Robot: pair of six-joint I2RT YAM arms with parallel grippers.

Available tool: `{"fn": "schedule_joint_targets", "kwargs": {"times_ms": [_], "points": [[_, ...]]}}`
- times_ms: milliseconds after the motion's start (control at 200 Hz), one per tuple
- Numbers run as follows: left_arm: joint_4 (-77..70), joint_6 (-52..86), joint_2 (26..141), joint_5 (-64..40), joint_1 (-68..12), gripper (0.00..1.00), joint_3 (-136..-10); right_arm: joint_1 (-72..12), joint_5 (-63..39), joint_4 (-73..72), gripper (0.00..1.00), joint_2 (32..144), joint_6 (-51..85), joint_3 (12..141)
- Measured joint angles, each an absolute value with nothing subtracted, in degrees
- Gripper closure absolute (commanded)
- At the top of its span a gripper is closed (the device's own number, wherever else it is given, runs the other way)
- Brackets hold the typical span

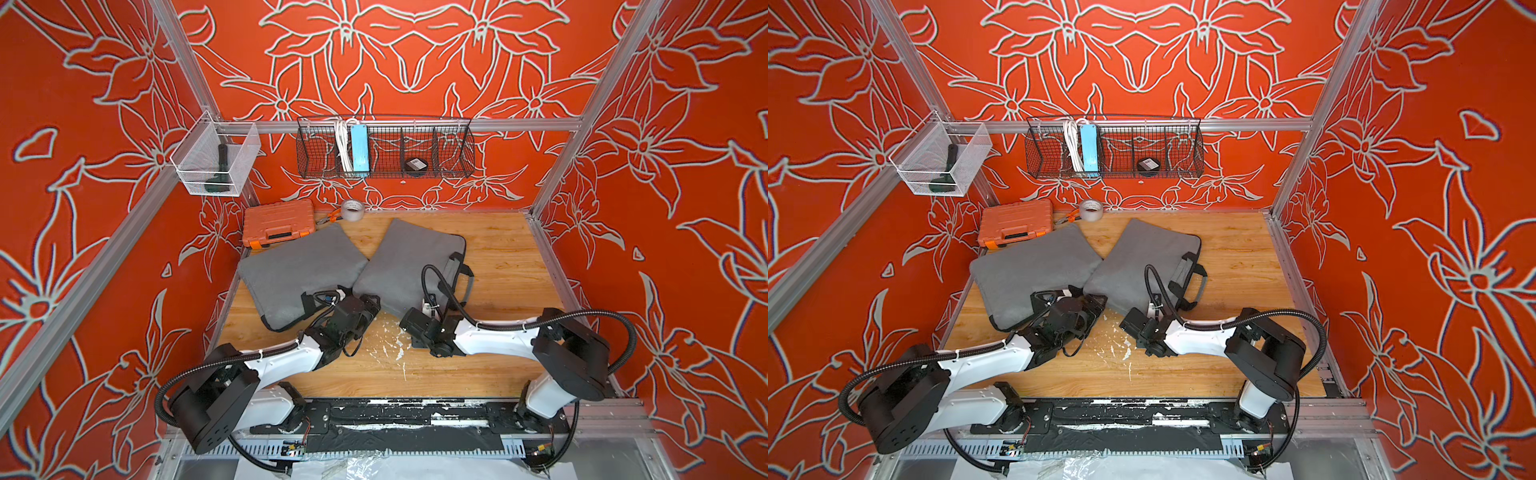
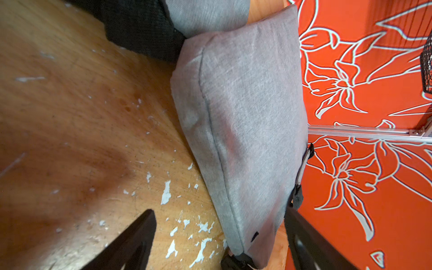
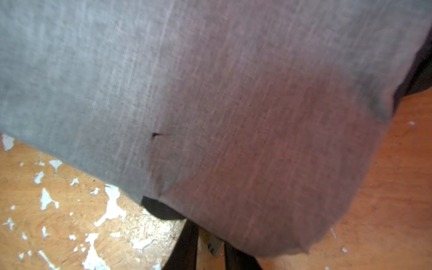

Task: Put the mouse into the laptop bag
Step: Zip the zipper on the zippered laptop bag.

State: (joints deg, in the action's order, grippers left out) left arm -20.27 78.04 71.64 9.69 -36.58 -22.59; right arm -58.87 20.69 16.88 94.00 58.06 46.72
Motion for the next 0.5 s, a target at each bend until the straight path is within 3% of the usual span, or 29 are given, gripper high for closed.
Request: {"fn": "schedule_joint_targets", "kwargs": {"times_ms": [90,245,500], "points": [[-20.40,78.04,71.64,9.32,-36.40,0.15,-22.59,-59.02,20.75,16.71,1.00,94.06,58.28,46.72],[-23.44,77.93,73.36,6.87,-36.36,0.14,-22.41,-59.29,21.04,16.53,1.00,94.08,58.94,46.70],[-33.32,76.29,86.41,-3.31,-37.21,0.17,-24.40,-59.40,20.67,15.55,1.00,92.38,55.20,45.01]]}}
